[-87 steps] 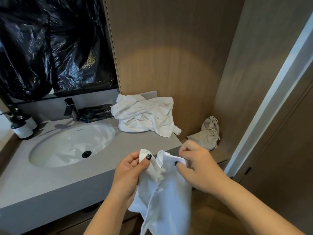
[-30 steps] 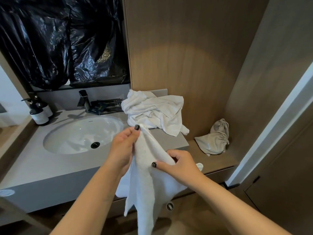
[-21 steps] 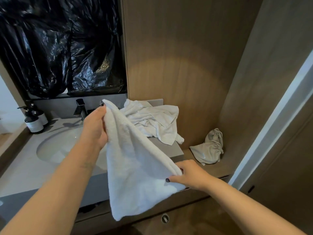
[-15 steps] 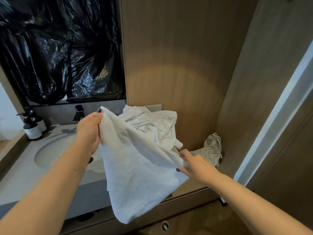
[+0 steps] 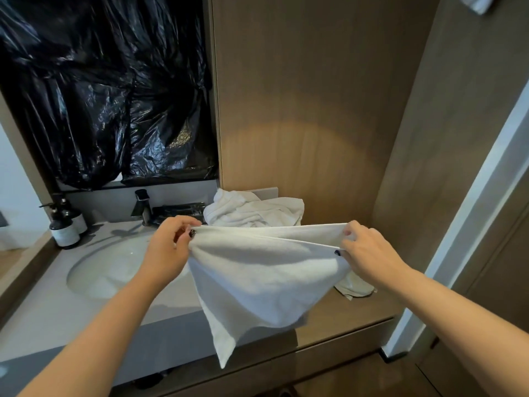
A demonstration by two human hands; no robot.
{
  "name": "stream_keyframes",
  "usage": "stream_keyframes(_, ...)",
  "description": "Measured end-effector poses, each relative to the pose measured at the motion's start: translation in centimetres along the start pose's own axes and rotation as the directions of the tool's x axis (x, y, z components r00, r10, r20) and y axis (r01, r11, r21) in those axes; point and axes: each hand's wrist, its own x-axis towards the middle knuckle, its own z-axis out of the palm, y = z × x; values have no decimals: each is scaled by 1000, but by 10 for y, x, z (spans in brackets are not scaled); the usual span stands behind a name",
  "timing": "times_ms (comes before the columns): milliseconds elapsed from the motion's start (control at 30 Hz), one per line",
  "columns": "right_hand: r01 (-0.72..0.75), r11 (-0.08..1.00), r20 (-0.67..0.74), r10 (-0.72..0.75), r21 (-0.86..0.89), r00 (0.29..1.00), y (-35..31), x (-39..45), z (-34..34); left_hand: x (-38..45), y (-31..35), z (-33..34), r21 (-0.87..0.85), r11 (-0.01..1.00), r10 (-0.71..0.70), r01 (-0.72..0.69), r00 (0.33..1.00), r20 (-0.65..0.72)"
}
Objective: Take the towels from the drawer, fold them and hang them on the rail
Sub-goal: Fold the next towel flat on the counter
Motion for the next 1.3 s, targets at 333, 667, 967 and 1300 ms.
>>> stream_keyframes(333,-357,921,192,326,156,925,9,12,-3,-7,9,15,-25,997,-69,67,996,-52)
stream_keyframes(667,-405,778,8,458,481,889,24,6,-4,-23,9,14,-140,958,-254,249,967,-15)
stream_keyframes(967,-263,880,-41,303,395,952,40,4,-6,-39,22,22,-10,978,-206,206,978,38)
stream_keyframes(1300,-220,923,72,208,315,975,27,12,31,-54,4,25,144,911,-386,387,922,-33)
